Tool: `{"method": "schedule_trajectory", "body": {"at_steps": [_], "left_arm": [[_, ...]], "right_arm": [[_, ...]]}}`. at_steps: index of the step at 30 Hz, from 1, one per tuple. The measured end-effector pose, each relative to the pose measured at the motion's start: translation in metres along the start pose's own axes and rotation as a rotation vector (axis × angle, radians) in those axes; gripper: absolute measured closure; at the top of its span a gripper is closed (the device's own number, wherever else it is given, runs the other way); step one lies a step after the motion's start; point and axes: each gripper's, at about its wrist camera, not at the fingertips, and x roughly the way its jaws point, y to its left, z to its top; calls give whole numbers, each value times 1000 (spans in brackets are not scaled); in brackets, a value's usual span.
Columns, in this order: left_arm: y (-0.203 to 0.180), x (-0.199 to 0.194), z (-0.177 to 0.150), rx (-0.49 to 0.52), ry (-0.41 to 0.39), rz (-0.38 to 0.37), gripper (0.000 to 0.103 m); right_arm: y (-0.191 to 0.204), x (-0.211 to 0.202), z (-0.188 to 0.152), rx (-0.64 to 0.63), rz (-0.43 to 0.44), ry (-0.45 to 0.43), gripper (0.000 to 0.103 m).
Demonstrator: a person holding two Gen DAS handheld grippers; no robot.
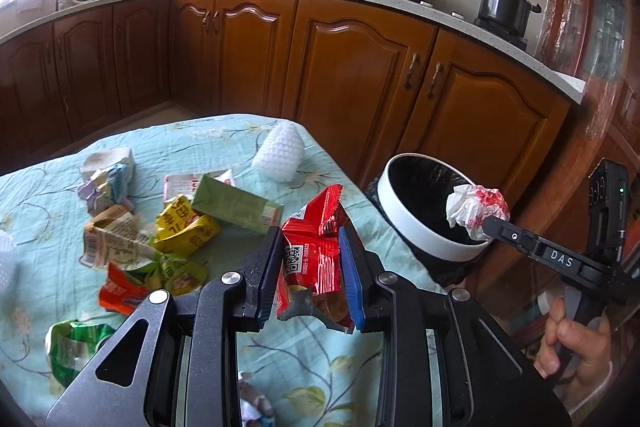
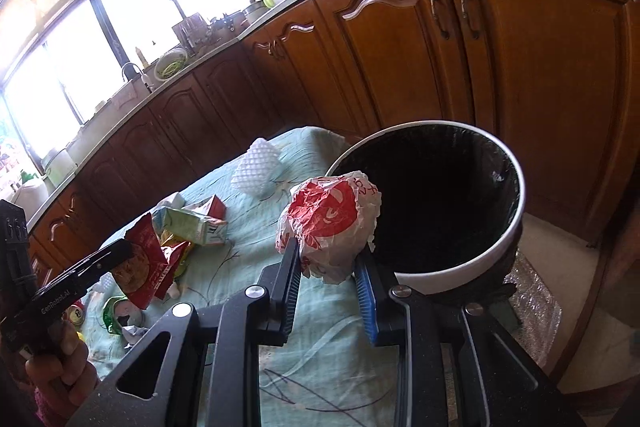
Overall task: Collect trash
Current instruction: 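Carry both items over the black bin and open both tools to drop them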
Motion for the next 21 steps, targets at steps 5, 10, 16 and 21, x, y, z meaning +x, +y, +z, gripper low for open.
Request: {"method": "schedule_trajectory", "body": {"at_steps": [5,10,16,21], "left_arm": [[-26,22,15,3,19,-57,76],[-52,52,31,9,56,-110,76],[-81,86,45,20,95,-141,76],[-104,114,52,50,131,-154,75]], "right_arm": [[-17,-1,16,-8,-56,-2,76],[-34,4,30,-4,-94,11,76],[-54,17,42,4,-111,38,76],[-67,26,47,-2,-117,66,75]]}}
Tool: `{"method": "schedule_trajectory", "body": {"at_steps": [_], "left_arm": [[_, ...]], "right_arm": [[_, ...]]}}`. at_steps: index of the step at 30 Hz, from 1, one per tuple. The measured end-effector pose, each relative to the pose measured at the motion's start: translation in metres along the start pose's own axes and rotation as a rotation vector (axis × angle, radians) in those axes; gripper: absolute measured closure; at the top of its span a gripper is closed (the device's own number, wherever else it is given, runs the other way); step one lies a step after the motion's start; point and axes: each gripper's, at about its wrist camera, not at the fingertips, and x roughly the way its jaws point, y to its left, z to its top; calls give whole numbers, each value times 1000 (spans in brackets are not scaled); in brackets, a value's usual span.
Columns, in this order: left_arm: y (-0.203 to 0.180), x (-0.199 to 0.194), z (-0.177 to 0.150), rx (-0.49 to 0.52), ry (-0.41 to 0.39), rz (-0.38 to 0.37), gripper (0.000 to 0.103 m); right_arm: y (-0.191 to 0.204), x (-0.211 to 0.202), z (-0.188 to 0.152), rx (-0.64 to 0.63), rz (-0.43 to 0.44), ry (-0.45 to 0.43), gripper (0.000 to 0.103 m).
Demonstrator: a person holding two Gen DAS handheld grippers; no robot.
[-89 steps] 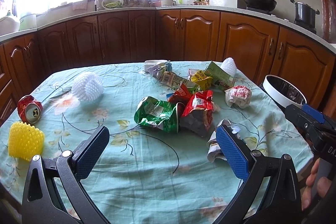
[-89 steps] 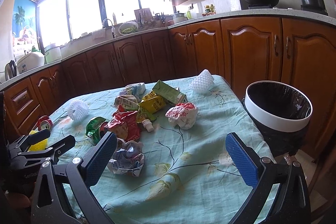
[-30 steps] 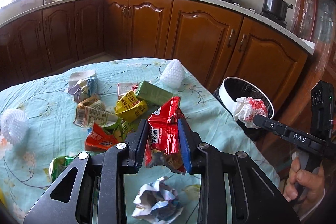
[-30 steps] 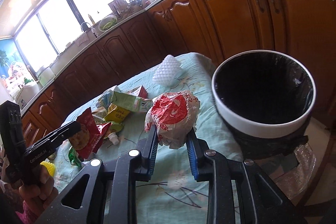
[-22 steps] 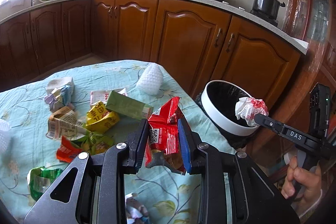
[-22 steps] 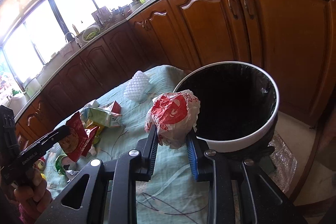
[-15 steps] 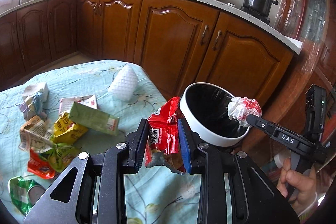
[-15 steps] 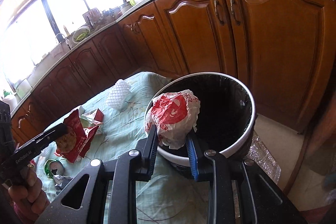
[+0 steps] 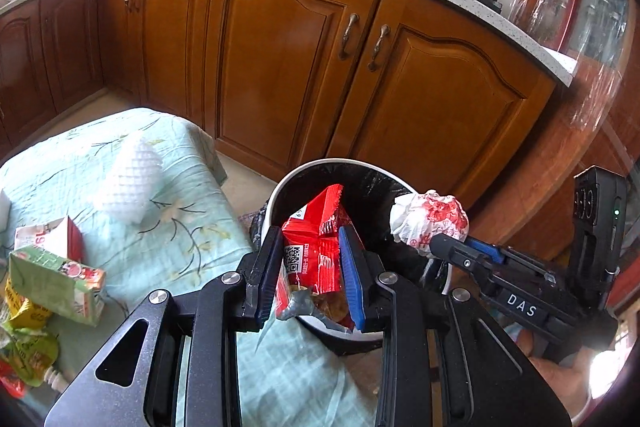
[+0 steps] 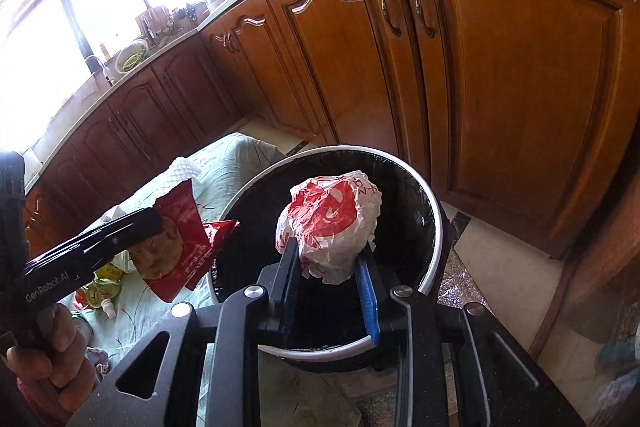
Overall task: Collect trash
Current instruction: 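Carry both items over the black bin and open both tools to drop them, then grasp the green can with the left tool while the right tool grasps the crumpled paper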
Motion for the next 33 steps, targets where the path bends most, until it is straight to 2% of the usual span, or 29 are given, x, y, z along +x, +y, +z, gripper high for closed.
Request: {"method": "schedule_trajectory", "body": {"at_steps": [3,5,7,9,12,14,19,20,26,33], "left_arm": [[-9,16,3,16,29,2,73],[-14,20,3,20,48,7,50],[-16,22,2,23,47,21,42],[-15,21,1,18,46,18,42],[-9,11,-2,0,30,14,40],[-3,-3,-8,-12,12,12,38],[14,-42,-27,-35,-48,36,33],[19,-51,-33,-40,-62,44,32],[50,-103,-62,-68,-121,114,29],[93,-142,-95,-134,-130,172,29]], "right_arm": [[-4,6,1,4,-1,20,69],[-9,10,1,19,0,30,62],[-13,12,0,34,2,36,60],[-14,10,-2,49,9,31,54],[-14,2,-7,66,12,10,52],[-12,-5,-12,82,32,-7,45],[8,-22,-27,94,76,-68,18],[14,-24,-31,96,89,-75,16],[53,-36,-56,67,156,-74,14],[89,-33,-85,37,214,-17,14]]}}
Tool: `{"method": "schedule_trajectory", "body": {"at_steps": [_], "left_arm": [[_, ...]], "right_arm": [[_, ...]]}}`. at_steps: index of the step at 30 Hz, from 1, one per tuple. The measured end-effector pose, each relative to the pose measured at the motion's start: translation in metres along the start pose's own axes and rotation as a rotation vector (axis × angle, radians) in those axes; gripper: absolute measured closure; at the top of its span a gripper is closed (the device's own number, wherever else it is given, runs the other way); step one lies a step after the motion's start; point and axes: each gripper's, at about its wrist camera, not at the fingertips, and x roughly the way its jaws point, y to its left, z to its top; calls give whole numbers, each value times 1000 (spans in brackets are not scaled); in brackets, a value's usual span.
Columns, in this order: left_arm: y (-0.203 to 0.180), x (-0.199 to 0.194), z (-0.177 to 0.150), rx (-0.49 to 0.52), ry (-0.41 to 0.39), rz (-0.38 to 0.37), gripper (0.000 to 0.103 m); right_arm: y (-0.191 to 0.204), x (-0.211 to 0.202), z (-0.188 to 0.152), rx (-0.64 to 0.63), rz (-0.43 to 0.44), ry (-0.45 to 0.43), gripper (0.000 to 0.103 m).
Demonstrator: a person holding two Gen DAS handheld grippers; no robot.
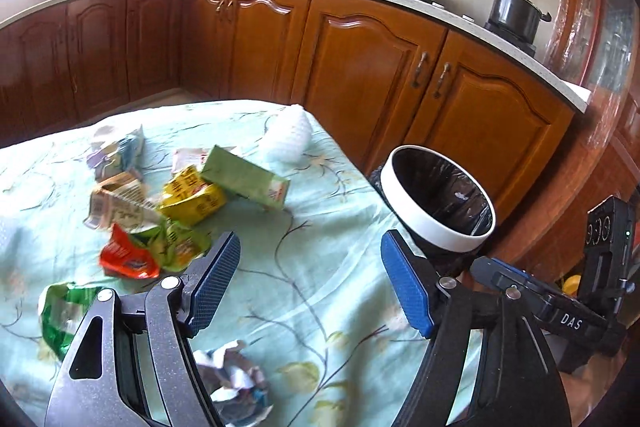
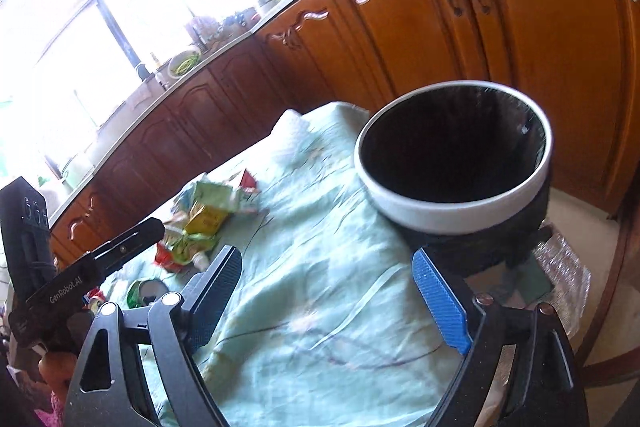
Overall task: Collect trash
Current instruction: 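Grasp the green can with the left tool while the right tool grasps the crumpled paper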
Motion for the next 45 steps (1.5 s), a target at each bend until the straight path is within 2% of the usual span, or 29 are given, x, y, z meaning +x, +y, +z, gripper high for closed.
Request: {"method": "schedule_trajectory", "body": {"at_steps": [14,24,32,36,38,39,40,42,44,45], "left_arm": [[95,-45,-40,-137,-3,143,29],[149,-64,-47,-226,-20,229,29],[183,-48,-51,-254,42,277,29],[189,-31,-55,-236,89,269,29],[188,-23,-57,-213,112,266,36],[187,-19,-58,-205,126,263,39],[187,-16,-60,-204,137,257,47],[188,-15,-61,-220,139,209,56],[186,-16,-60,-223,135,183,76],[183,-16,-59,-221,135,169,81]], "right_arm": [[79,27,-45,-113,117,102,14],[128,50,-65,-198,205,180,14],[152,83,-78,-240,215,255,15],[157,97,-82,-252,212,291,25],[157,102,-84,-253,207,305,33],[158,104,-85,-256,200,309,42],[157,106,-86,-257,191,311,48],[156,106,-84,-248,193,307,51],[154,105,-82,-243,194,302,56],[152,103,-80,-235,199,299,59]]}}
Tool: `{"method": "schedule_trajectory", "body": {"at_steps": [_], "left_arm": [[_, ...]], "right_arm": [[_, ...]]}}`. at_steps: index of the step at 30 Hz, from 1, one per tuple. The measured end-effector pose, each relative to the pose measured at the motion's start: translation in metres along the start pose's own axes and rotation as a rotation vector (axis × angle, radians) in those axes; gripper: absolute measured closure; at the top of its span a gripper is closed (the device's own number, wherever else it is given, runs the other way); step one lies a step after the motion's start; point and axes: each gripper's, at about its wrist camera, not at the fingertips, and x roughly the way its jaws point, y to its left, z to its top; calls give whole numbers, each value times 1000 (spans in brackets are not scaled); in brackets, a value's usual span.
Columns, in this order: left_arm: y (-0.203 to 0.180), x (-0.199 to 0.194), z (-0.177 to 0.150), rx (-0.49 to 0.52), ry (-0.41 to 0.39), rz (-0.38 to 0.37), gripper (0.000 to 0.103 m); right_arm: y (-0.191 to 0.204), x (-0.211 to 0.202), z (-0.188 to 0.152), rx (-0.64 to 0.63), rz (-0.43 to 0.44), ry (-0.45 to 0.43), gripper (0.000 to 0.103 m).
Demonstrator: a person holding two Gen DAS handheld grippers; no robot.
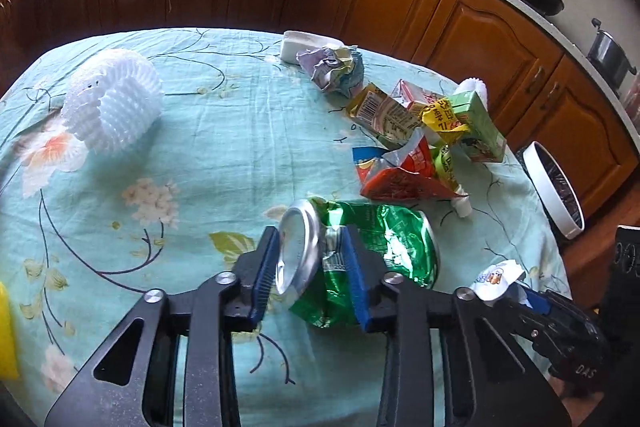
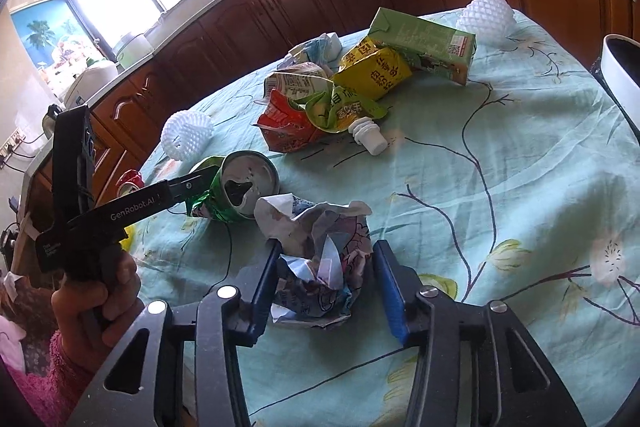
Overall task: Collect trash
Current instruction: 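Grasp the green can with the left tool while the right tool grasps the crumpled paper, then carry the can and paper over the bin and release both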
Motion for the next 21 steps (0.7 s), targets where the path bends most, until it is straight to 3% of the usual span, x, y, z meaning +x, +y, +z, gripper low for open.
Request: {"method": "schedule_trajectory", "body": {"at_steps": [3,21], "left_arm": [[-10,-4,1,19,-7,-13,92],[-96,-26,5,121,-51,-147,92]], "right_arm": [[-5,-10,3,10,-3,-21,65],[-64,-83,8,114,-91,-182,66]]}}
